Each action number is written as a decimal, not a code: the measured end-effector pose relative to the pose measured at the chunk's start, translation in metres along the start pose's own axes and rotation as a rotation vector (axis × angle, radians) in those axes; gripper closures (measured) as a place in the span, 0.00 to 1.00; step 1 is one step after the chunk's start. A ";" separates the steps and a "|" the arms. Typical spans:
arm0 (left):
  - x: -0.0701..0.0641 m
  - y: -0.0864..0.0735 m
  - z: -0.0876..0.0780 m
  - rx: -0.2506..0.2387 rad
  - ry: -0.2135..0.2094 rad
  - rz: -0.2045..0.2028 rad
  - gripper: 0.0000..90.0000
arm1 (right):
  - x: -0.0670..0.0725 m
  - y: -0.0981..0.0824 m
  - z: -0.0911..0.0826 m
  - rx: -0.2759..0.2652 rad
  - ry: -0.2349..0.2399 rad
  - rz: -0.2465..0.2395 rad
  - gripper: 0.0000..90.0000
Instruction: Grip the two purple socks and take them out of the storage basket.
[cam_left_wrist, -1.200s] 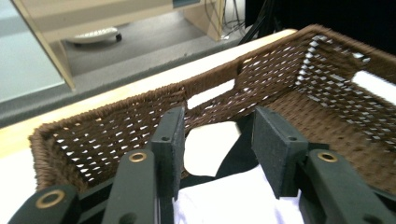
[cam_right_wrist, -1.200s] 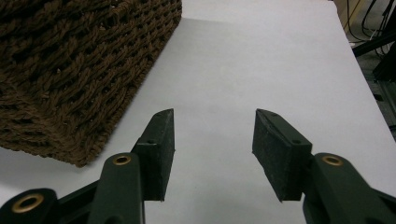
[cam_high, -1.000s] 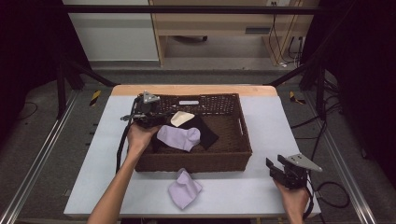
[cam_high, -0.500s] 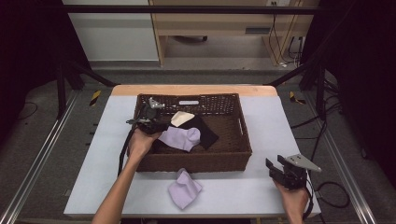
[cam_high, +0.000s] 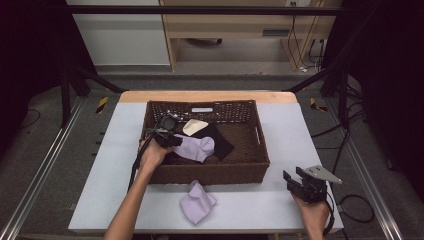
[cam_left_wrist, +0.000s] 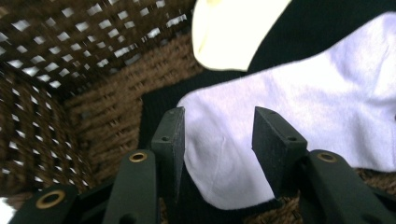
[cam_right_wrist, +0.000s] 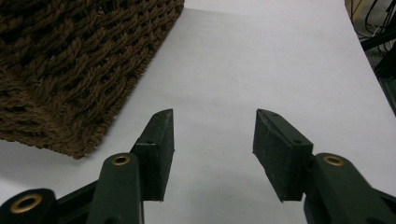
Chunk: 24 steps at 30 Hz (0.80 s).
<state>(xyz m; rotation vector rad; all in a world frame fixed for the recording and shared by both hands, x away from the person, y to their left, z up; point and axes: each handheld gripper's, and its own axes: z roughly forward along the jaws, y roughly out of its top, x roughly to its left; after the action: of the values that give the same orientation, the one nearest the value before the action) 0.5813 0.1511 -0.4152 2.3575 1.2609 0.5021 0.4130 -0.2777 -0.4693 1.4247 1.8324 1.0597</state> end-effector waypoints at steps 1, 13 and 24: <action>0.000 0.000 0.001 0.007 -0.007 -0.006 0.60 | 0.000 0.000 0.000 -0.002 -0.002 -0.002 0.53; 0.003 0.000 0.007 0.135 -0.032 -0.046 0.93 | 0.001 -0.001 0.000 0.006 0.002 -0.005 0.53; 0.007 -0.004 -0.022 -0.169 -0.100 -0.071 0.95 | -0.002 -0.001 -0.003 -0.009 -0.005 0.002 0.53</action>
<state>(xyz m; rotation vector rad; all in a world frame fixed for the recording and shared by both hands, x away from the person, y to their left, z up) 0.5715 0.1631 -0.3977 2.1626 1.2033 0.4446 0.4101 -0.2803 -0.4687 1.4228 1.8211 1.0631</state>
